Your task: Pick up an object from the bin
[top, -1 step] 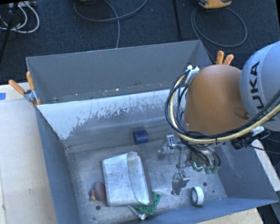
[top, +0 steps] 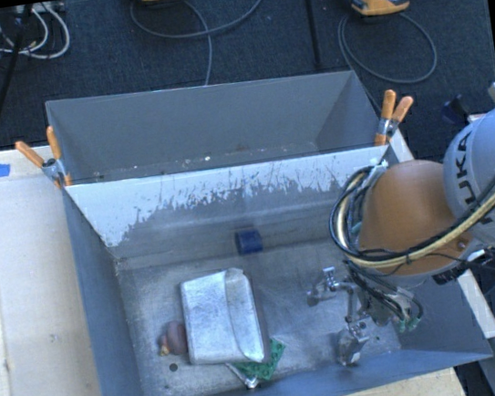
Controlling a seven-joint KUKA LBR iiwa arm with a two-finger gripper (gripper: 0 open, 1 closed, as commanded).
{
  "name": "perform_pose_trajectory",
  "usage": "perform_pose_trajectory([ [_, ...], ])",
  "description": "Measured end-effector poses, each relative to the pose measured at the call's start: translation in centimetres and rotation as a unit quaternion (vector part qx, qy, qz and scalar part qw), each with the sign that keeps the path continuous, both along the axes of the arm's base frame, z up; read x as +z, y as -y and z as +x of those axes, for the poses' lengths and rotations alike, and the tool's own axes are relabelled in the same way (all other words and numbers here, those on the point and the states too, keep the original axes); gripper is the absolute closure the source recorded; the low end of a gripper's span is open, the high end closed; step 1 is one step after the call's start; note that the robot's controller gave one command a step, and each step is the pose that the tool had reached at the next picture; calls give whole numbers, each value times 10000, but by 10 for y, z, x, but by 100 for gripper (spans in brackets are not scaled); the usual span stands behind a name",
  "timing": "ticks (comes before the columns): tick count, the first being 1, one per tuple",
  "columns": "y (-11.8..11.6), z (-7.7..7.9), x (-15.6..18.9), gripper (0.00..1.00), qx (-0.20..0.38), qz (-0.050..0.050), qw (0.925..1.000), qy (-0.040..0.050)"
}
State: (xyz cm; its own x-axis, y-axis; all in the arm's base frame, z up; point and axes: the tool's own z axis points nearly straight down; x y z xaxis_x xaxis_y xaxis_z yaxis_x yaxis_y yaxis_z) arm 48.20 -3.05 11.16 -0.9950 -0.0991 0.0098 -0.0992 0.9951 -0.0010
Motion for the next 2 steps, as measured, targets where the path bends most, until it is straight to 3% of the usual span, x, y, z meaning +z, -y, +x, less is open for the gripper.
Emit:
perform_pose_trajectory([
  [1, 38, 2, -39, 0, 279, 21, 9996, 80],
  [2, 83, -9, -18, 0, 724, 5, 9974, 67],
])
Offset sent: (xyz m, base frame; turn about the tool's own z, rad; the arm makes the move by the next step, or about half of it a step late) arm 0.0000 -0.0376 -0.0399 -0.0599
